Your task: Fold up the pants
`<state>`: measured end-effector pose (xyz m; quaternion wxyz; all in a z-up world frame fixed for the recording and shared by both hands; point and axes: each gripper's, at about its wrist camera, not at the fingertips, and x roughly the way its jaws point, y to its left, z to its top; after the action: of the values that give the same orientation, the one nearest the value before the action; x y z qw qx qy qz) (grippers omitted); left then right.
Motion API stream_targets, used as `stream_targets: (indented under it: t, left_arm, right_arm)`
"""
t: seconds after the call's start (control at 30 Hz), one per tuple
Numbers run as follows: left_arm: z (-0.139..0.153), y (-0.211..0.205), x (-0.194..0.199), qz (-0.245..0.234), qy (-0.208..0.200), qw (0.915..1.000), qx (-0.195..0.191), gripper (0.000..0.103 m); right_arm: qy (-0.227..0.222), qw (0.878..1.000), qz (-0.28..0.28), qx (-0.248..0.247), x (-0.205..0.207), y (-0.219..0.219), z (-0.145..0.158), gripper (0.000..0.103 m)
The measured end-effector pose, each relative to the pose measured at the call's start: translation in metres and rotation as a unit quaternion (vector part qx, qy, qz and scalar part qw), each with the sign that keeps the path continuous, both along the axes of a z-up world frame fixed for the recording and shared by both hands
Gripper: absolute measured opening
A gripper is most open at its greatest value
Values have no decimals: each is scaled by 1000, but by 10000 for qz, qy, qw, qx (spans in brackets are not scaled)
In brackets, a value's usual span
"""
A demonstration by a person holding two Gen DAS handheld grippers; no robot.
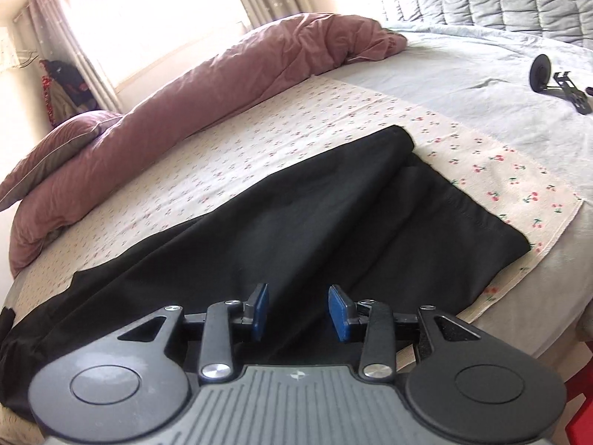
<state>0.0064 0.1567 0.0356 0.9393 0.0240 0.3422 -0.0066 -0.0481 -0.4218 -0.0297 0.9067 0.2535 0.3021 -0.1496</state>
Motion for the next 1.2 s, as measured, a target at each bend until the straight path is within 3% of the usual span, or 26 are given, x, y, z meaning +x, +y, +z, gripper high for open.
stream_targets:
  t: [0.1, 0.27, 0.57, 0.77, 0.93, 1.07, 1.2]
  left_arm:
    - [4, -27, 2, -602, -234, 9976, -266, 81]
    - [-3, -80, 21, -1399, 5, 9884, -594, 82]
    - [-27, -175, 45, -2495, 311, 9625, -1022, 83]
    - [-47, -235, 49, -2931, 548, 9512, -793, 83]
    - [-60, -263, 45, -3118, 663, 9454, -677, 83]
    - [-64, -271, 42, -3171, 611, 9454, -448, 85]
    - [-62, -271, 44, -3262, 680, 9422, -355, 85]
  right_arm:
    - [116, 9995, -302, -35, 5, -21, -9, 44]
    - [217, 9969, -514, 558, 13, -51, -25, 48]
    - [387, 9974, -556, 227, 34, -72, -31, 48]
    - [278, 9979, -589, 68, 46, -86, -36, 47]
    - [146, 9976, -678, 2, 53, -100, -41, 33]
    - [209, 9973, -673, -208, 57, -103, -41, 7]
    - [226, 9977, -604, -208, 53, -106, -39, 1]
